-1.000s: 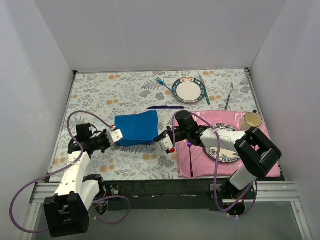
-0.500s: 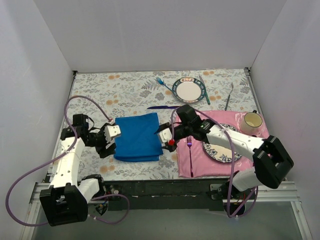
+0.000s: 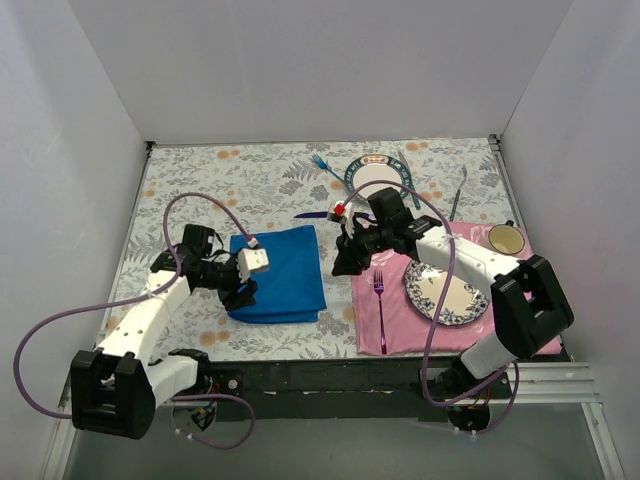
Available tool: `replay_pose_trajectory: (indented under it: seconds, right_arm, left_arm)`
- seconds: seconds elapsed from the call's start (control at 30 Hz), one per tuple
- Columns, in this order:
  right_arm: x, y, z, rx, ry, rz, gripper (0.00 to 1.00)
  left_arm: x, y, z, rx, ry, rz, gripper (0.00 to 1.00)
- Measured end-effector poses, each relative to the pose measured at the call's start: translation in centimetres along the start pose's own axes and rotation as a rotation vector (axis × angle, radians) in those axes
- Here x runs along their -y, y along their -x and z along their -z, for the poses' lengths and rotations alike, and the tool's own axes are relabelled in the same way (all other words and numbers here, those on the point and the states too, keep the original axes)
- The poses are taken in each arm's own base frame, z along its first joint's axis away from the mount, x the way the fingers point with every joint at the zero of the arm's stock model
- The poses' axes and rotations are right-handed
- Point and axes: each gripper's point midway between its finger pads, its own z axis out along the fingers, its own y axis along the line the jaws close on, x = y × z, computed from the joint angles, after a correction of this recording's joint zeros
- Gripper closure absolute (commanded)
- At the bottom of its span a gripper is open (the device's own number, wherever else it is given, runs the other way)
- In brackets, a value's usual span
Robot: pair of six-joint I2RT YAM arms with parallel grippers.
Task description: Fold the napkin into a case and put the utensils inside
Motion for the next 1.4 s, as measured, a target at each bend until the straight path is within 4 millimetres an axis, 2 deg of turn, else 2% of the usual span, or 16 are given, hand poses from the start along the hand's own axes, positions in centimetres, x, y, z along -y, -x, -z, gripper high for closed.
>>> replay_pose_trajectory:
  seconds: [0.13,0.3,0.47,0.6,0.67,0.77,0.93,1.07,1.17,1.3,1.4]
  right_arm:
    - [-0.6,-1.4,0.0,-0.027,0.002,-0.160,0.63]
    - [-1.7,-2.9,-0.8,-0.063,0.031,-0.265,0.70]
    - [-1.5,-5.3,-4.1,-0.147,0.083,-0.329,0.71]
    - [-0.5,-6.9,-6.8,-0.212,0.097,-0.365,0.76]
    - [0.7,-6.8,-8.1,-0.221,0.089,-0.366,0.78]
    - [2.8,-5.8,-9.6,-0.212,0.064,-0.346,0.78]
    - [6.4,-1.9,-11.4,-0.139,0.010,-0.277,0.76]
    - [8.2,0.9,-10.9,-0.084,-0.017,-0.238,0.66]
    - [8.5,1.3,-9.4,-0.062,-0.031,-0.264,0.63]
    - [6.0,0.3,-6.1,-0.054,-0.023,-0.386,0.63]
    - [3.2,-0.5,-4.6,-0.047,0.004,-0.470,0.64]
  left_arm:
    - [1.7,-1.9,-1.7,-0.057,-0.013,-0.032,0.49]
    - [2.7,-4.4,-3.1,-0.131,0.004,-0.054,0.54]
    - [3.1,-7.0,-3.9,-0.214,0.031,-0.056,0.60]
    - [2.5,-7.4,-3.9,-0.228,0.076,-0.032,0.69]
    - [2.2,-7.4,-3.8,-0.231,0.097,-0.018,0.74]
    - [1.6,-7.4,-3.8,-0.239,0.135,0.017,0.73]
    - [0.9,-7.2,-4.0,-0.237,0.178,0.100,0.54]
    - [0.9,-7.1,-3.9,-0.235,0.189,0.151,0.50]
    - [1.1,-6.6,-3.6,-0.219,0.194,0.173,0.50]
    - [0.0,-4.2,-3.1,-0.163,0.217,0.179,0.50]
    - [-1.2,-2.5,-3.2,-0.121,0.236,0.172,0.50]
